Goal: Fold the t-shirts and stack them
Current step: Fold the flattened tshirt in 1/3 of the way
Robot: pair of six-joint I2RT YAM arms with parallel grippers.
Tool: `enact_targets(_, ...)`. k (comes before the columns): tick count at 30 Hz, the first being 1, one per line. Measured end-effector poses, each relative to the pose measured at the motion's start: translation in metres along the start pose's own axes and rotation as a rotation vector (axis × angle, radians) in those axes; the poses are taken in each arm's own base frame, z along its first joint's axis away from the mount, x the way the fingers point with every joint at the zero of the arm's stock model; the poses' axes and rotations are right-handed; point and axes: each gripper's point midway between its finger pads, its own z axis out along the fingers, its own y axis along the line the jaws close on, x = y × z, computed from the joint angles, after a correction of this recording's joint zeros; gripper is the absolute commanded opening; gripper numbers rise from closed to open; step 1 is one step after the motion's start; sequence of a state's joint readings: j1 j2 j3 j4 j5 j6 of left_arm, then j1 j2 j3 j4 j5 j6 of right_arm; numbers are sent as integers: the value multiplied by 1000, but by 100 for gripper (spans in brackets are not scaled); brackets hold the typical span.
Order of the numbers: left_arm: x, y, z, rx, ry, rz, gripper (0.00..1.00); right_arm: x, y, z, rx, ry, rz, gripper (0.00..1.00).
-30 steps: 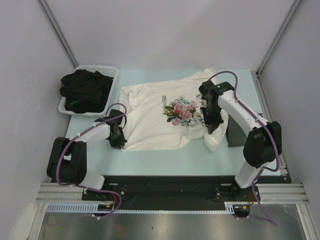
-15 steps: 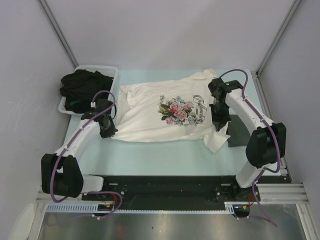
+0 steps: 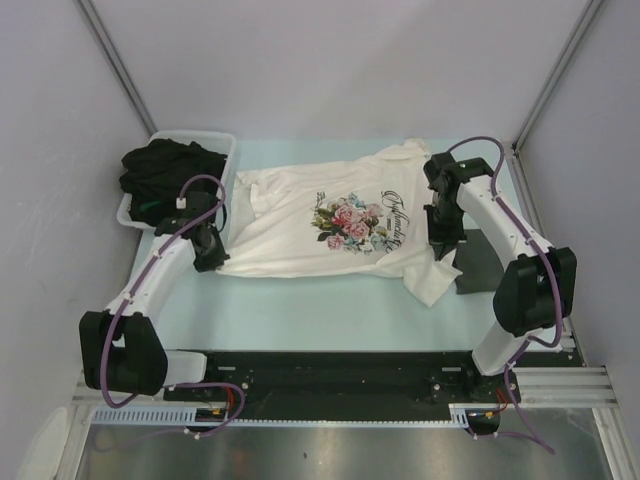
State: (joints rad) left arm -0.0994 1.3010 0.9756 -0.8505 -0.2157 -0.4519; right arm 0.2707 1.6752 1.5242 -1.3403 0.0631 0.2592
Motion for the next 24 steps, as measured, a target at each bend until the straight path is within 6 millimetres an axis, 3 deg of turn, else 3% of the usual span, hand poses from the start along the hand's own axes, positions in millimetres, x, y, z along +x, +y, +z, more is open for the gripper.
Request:
enact_targets(10,-23,-9,-14,38,-38,39,0,-44,20,-11,-63,-59,-22,0)
enact_targets(24,-39,-15,-10,32,-15,80,0,-83,23,8,-6,-66,-49,0)
